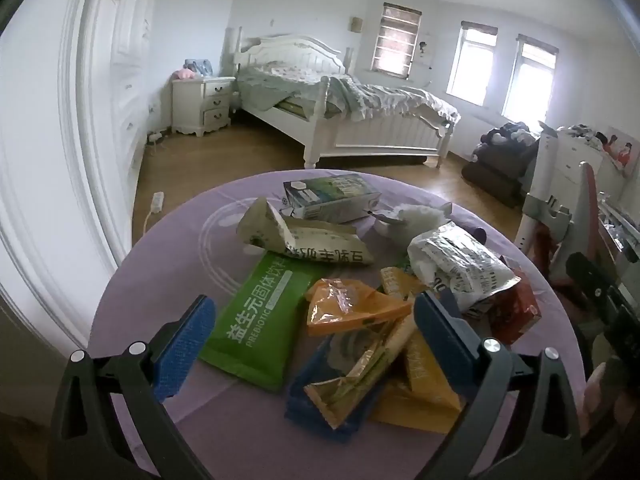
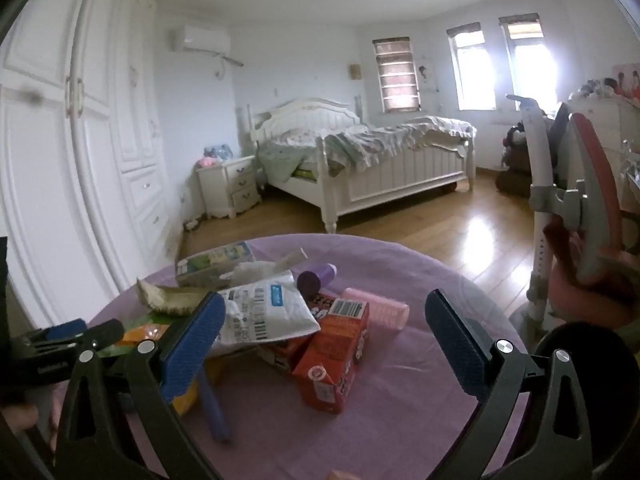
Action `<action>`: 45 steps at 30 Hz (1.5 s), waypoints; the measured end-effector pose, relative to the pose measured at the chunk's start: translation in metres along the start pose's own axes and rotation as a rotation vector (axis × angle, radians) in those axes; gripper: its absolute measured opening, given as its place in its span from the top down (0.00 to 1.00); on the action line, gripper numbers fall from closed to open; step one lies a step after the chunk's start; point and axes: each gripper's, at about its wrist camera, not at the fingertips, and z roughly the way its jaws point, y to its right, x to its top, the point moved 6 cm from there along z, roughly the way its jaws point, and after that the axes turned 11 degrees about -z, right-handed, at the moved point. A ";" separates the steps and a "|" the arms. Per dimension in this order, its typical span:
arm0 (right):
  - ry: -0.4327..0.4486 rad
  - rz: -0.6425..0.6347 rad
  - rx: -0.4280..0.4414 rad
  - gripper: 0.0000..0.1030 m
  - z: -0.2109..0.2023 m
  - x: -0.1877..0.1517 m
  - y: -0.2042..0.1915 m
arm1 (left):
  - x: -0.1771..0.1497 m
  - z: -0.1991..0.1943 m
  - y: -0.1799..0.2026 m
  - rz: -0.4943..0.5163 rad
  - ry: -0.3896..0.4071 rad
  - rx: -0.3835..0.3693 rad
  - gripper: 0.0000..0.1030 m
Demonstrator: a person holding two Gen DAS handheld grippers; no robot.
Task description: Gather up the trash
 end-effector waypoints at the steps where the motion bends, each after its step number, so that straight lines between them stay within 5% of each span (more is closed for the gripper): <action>1: 0.000 0.003 0.001 0.04 0.000 0.000 0.001 | 0.000 -0.001 0.000 0.000 0.000 0.000 0.05; 45: -0.002 0.004 0.002 0.04 0.000 -0.002 0.003 | 0.000 0.002 -0.001 0.004 -0.020 -0.001 0.05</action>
